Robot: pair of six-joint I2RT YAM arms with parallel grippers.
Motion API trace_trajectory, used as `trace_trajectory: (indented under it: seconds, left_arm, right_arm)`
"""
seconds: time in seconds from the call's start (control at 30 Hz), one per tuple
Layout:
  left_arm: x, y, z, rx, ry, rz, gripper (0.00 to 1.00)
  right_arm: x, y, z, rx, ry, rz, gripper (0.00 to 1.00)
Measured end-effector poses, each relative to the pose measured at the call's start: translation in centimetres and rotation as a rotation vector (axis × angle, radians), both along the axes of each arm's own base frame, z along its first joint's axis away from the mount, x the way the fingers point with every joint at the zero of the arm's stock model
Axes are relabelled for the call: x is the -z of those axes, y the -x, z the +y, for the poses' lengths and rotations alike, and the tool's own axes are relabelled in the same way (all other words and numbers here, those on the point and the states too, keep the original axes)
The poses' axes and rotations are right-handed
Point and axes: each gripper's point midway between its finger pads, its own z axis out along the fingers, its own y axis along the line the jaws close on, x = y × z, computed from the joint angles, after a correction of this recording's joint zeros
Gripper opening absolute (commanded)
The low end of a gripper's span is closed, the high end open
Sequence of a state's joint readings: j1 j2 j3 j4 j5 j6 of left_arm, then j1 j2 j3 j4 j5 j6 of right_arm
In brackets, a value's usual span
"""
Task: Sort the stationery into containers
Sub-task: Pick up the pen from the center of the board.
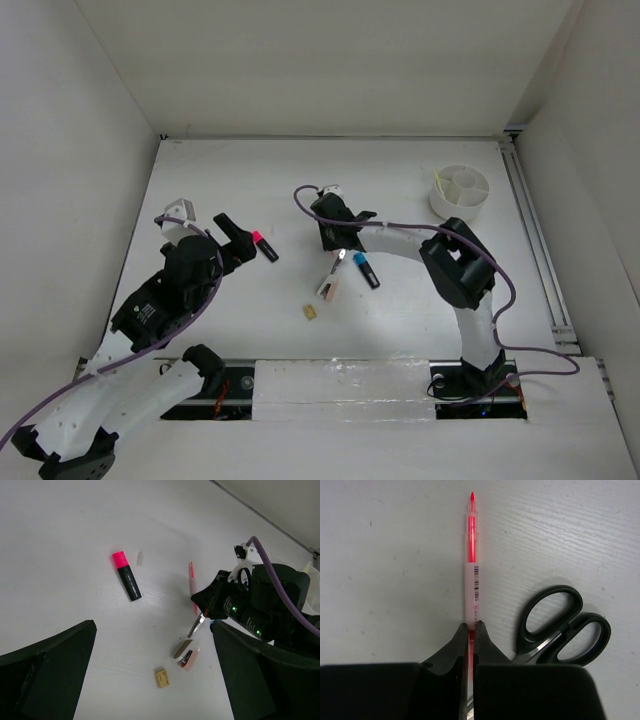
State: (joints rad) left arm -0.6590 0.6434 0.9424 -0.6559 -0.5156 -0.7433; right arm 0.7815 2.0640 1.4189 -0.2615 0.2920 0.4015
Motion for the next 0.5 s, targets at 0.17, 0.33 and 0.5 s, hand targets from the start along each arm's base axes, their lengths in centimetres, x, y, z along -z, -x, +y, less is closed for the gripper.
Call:
trace_trajectory:
  seconds: [0.17,0.33,0.5]
  left_arm:
    - [0.9,-0.8,-0.3,-0.031,-0.017,0.053,1.0]
    - [2.6,-2.8,-2.6,-0.015,-0.056,0.156,1.0]
    - [4.6,-6.5,-5.6,-0.004,-0.115,0.243,1.0]
  right_arm:
    - [-0.1,0.1,0.2,-0.009,-0.018,0.004,0.0]
    - [-0.8,1.2,-0.6,-0.012,-0.018,0.006,0.0]
    - [-5.7,3.5,-2.2,-0.027,-0.05,-0.061,0.0]
